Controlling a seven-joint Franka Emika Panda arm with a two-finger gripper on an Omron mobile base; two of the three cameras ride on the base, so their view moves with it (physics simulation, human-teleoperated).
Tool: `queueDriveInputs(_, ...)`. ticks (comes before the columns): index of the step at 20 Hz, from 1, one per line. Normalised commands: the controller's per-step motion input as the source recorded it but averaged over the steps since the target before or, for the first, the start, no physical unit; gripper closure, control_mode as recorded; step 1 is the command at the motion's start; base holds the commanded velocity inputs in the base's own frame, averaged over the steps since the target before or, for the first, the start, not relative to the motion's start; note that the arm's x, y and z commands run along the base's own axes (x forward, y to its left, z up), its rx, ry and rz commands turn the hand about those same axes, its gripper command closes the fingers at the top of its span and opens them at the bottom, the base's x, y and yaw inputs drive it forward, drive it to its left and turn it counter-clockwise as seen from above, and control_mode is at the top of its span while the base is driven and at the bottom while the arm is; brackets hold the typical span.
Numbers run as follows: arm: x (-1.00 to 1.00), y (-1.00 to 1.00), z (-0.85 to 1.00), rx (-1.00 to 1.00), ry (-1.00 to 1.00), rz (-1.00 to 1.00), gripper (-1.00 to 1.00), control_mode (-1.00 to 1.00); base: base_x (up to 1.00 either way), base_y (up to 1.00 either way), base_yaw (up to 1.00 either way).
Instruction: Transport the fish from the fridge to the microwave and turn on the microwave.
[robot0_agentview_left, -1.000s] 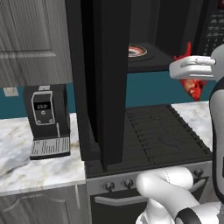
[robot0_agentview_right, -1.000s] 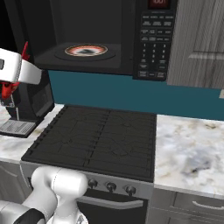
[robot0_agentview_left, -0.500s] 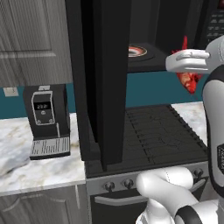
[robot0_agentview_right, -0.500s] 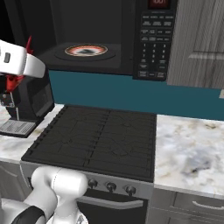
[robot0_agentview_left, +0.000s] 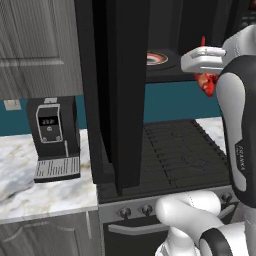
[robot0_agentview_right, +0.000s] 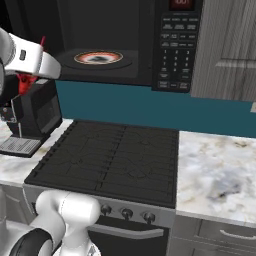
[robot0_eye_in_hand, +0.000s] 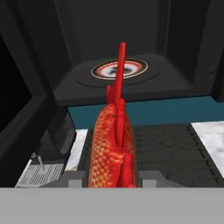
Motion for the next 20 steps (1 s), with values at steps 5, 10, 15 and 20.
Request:
queueDriveInputs(5,0.25,-0.09,0.0,0.01,0.07,0.0,1.0,-1.0,0.0,0.0,0.0)
queueDriveInputs(10,0.29,0.0,0.02,0.04,0.09,-0.01,1.0,-1.0,0.0,0.0,0.0)
queueDriveInputs(15,0.54,-0.07,0.16,0.03,0.18,0.0,1.0,-1.0,0.0,0.0,0.0)
queueDriveInputs(20,0.52,-0.16,0.07,0.08,0.04,0.01,1.0,-1.0,0.0,0.0,0.0)
